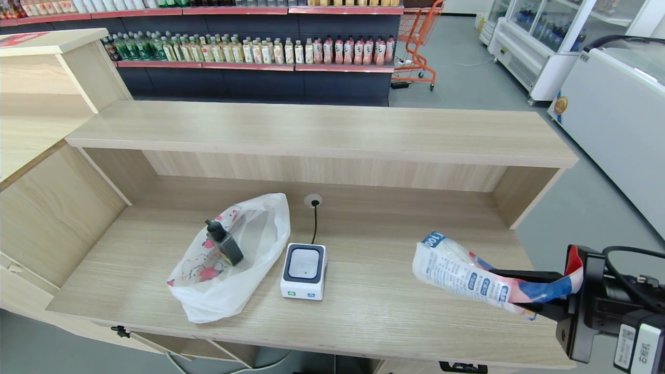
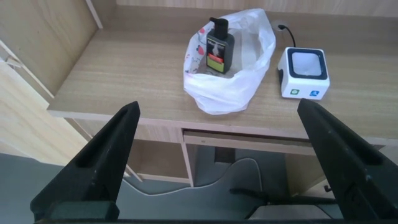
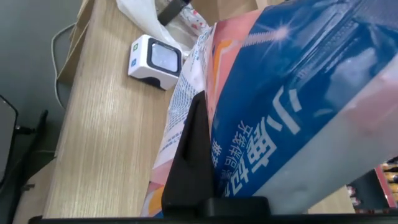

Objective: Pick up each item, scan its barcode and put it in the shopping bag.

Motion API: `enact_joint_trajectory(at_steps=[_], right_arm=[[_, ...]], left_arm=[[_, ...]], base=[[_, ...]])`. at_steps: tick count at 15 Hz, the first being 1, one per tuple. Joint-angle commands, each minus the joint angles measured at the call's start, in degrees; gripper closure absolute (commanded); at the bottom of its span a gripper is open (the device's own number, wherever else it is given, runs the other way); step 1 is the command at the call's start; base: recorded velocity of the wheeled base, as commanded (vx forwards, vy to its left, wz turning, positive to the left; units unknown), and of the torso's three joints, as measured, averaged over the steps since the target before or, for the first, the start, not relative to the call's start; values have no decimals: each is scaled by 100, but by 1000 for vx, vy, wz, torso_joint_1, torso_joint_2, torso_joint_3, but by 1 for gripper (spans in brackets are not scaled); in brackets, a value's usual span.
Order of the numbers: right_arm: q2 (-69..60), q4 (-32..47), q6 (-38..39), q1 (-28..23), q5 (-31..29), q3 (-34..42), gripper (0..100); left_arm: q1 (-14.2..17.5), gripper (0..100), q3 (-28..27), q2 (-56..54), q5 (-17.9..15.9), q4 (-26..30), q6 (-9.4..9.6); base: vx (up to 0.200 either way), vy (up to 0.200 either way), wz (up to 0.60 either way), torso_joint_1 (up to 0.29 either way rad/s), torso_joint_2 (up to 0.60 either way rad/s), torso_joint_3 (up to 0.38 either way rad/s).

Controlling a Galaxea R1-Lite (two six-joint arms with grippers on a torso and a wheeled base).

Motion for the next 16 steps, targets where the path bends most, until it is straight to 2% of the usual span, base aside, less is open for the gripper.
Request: enact_joint_trajectory(at_steps=[1, 6, 11, 16], right_arm=[[-10, 15, 128, 6, 115, 15, 100], [272, -11, 198, -223, 256, 6, 100], [852, -20, 172, -768, 519, -46, 100], [1397, -11, 198, -952, 633, -152, 100]], left_arm=[[-10, 0, 0, 9, 2, 5, 0], [-1, 0, 0, 9, 2, 5, 0], [-10, 0, 0, 9, 2, 5, 0], [-1, 0, 0, 9, 2, 5, 18]], base=[[0, 200, 0, 2, 2, 2], [0, 200, 0, 1, 3, 3], [0, 200, 0, 3, 2, 3], [0, 0, 0, 0, 0, 0]])
